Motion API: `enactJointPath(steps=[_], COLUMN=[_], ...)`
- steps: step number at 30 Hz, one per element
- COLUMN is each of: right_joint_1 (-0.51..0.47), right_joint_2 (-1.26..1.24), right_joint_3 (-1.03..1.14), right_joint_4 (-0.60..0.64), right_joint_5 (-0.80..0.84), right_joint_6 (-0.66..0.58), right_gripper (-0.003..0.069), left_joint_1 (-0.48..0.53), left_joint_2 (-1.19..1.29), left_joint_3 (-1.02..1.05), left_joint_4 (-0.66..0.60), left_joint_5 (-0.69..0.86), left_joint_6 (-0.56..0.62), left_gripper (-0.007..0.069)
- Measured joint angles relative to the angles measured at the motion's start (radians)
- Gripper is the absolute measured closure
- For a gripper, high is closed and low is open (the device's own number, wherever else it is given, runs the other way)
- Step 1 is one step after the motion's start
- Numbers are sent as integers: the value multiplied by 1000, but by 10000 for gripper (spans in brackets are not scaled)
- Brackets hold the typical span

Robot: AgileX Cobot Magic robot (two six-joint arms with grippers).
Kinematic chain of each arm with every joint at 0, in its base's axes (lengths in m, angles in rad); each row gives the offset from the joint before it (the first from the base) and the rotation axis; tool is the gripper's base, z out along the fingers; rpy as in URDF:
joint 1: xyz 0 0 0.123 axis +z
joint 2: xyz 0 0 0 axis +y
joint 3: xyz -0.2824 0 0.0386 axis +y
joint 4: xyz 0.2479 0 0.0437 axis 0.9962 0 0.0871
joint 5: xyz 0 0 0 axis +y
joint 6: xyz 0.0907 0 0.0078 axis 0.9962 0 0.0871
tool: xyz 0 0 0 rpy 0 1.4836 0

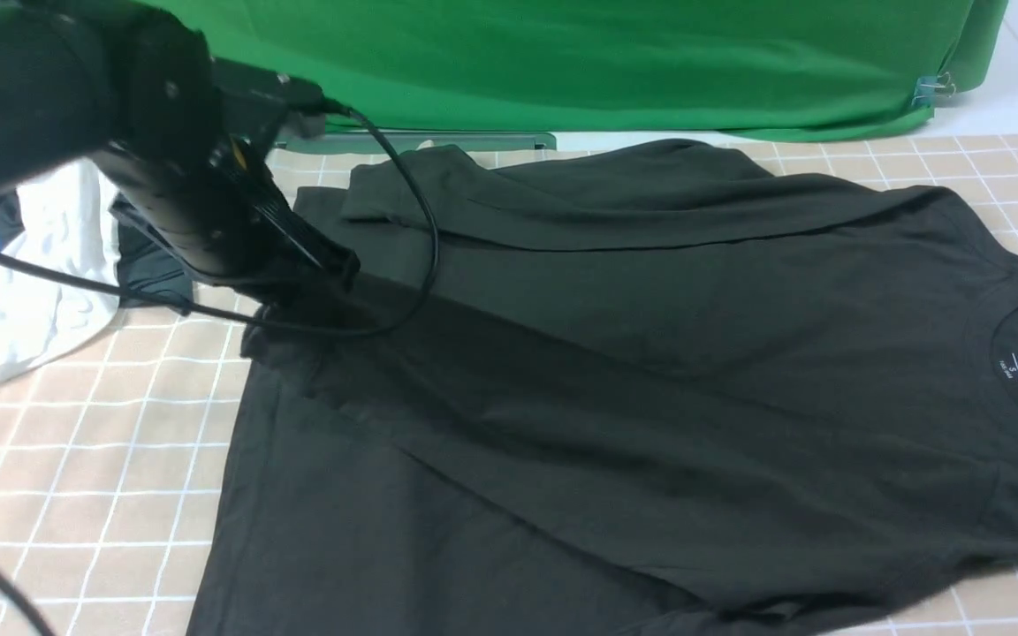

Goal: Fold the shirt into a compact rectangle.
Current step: 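Fold the left side of the black T-shirt inward over its body, then grab the top left corner of the dark shirt with the left gripper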

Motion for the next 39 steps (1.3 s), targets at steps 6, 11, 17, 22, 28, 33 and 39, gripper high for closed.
enactJointPath(steps=[6,11,17,22,28,33,39], right_joint_1=[0,0,0,0,0,0,0], right_joint_2=[0,0,0,0,0,0,0], right_joint_3=[0,0,0,0,0,0,0], right_joint_4=[2,4,4,5,5,5,5], right_joint_5=[3,8,11,15,15,15,18], right_joint_6=[0,0,0,0,0,0,0], right_gripper=[587,578,570,568,568,568,568], left_joint_1=[0,0,5,61,127,142,142], left_joint_2=[52,63,157,387,621,731,760], left_joint_3=[0,-19,-179,-438,-702,-817,-837], left_joint_4=[158,212,161,-28,-130,-164,-280], left_joint_5=[-101,-231,-278,-232,-144,-118,-109], left_joint_6=[-49,-175,-256,-252,-226,-224,-155], left_gripper=[454,282,195,189,189,189,239])
